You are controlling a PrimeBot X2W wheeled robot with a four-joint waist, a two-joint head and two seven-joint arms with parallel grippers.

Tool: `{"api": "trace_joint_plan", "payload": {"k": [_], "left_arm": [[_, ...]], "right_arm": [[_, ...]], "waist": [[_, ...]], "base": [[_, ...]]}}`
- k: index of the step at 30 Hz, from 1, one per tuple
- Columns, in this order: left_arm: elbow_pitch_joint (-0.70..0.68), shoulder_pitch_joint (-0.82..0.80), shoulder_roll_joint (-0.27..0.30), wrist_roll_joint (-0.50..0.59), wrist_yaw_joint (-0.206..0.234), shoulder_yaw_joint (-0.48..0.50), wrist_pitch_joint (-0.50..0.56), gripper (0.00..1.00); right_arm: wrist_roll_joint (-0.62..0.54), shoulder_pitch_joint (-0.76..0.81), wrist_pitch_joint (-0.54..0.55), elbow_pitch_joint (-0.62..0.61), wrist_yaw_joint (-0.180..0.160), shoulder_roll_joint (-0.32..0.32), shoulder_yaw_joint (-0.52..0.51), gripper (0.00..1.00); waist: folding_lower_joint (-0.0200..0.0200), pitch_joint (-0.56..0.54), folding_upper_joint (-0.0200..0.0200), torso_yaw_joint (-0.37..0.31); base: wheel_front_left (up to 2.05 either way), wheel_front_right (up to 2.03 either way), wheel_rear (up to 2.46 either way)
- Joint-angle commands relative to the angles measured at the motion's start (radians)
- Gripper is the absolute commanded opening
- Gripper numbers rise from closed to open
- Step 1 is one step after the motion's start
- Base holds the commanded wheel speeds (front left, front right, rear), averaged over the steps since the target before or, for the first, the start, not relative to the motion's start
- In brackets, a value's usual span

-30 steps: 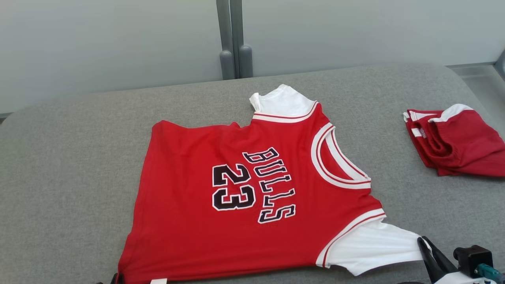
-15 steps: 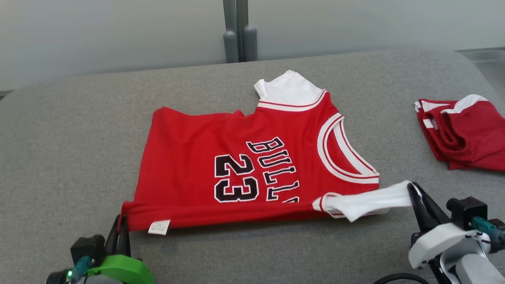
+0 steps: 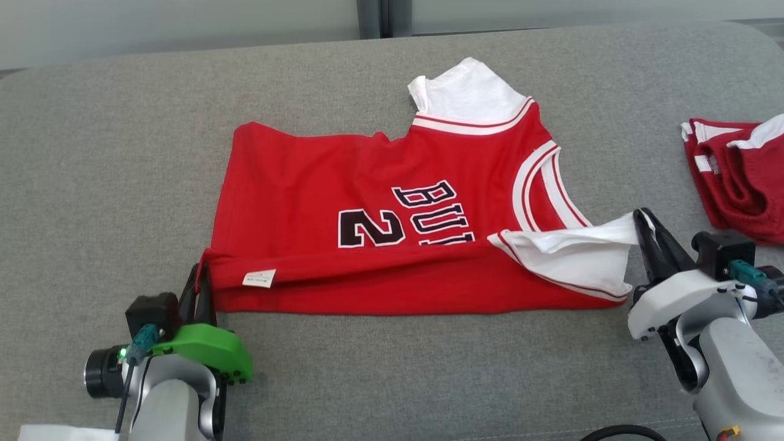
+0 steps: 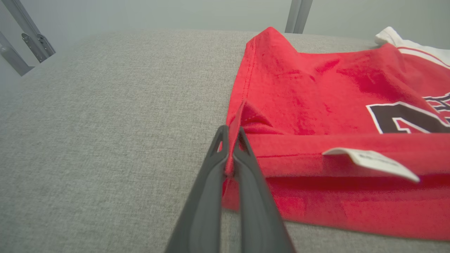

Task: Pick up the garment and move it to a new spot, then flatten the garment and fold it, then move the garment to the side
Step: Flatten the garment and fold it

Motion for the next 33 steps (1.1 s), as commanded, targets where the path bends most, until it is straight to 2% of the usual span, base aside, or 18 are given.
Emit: {"api": "trace_joint_plan", "payload": {"k": [1, 13, 14, 15, 16, 23, 33], "left_arm": [[0.011, -0.040, 0.007, 0.000, 0.013, -0.005, 0.001, 0.00], [0.062, -0.128, 0.007, -0.023, 0.052, -0.037, 0.001, 0.00], [0.062, -0.129, 0.007, -0.028, 0.055, -0.038, 0.001, 0.14], [0.060, -0.129, 0.007, -0.032, 0.056, -0.039, 0.001, 0.45], [0.055, -0.126, 0.007, -0.041, 0.061, -0.039, 0.001, 1.00], [-0.031, -0.059, 0.006, -0.071, 0.079, -0.037, 0.001, 1.00], [-0.098, 0.044, 0.006, -0.088, 0.084, -0.042, 0.001, 1.00]], "right_arm": [[-0.009, -0.030, -0.003, 0.014, -0.002, -0.005, -0.006, 0.00], [-0.036, -0.144, -0.003, 0.066, -0.002, 0.005, 0.023, 0.00], [-0.036, -0.149, -0.003, 0.068, -0.002, 0.006, 0.016, 0.00], [-0.036, -0.152, -0.003, 0.070, -0.002, 0.006, 0.009, 0.48], [-0.038, -0.151, -0.003, 0.074, -0.002, 0.007, 0.002, 1.00], [-0.049, -0.069, -0.003, -0.042, -0.002, 0.035, -0.108, 1.00], [-0.006, 0.088, -0.003, -0.057, -0.002, 0.062, -0.052, 1.00]], "waist": [[0.0001, 0.037, -0.0001, 0.013], [0.0001, 0.093, -0.0001, 0.032], [0.0001, 0.093, -0.0001, 0.033], [0.0001, 0.091, -0.0001, 0.034], [0.0001, 0.089, -0.0001, 0.035], [0.0001, 0.067, -0.0001, 0.034], [0.0001, 0.060, -0.0001, 0.019]], "base": [[0.00, 0.00, 0.00], [0.00, 0.00, 0.00], [0.00, 0.00, 0.00], [0.00, 0.00, 0.00], [0.00, 0.00, 0.00], [0.00, 0.00, 0.00], [0.00, 0.00, 0.00]]}}
